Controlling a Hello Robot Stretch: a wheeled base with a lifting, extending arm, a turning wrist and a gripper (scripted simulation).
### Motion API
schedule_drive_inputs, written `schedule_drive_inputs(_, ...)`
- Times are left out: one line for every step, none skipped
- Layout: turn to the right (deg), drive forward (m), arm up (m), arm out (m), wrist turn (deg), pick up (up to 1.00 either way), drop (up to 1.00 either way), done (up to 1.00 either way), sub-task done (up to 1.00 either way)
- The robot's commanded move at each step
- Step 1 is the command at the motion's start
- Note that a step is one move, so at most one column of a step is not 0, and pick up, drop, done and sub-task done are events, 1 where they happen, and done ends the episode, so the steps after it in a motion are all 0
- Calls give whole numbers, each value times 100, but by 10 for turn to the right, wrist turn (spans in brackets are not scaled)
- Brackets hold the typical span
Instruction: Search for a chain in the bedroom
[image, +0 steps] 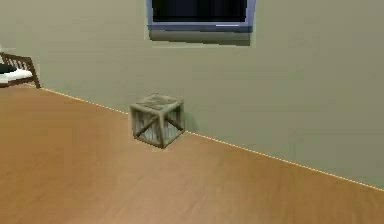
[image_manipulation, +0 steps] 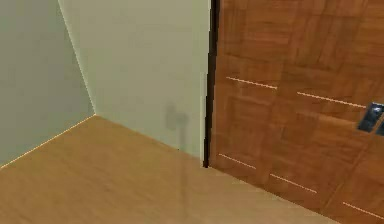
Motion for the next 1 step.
schedule_drive_inputs(-450,0,0,0,0,0,0,0,0)
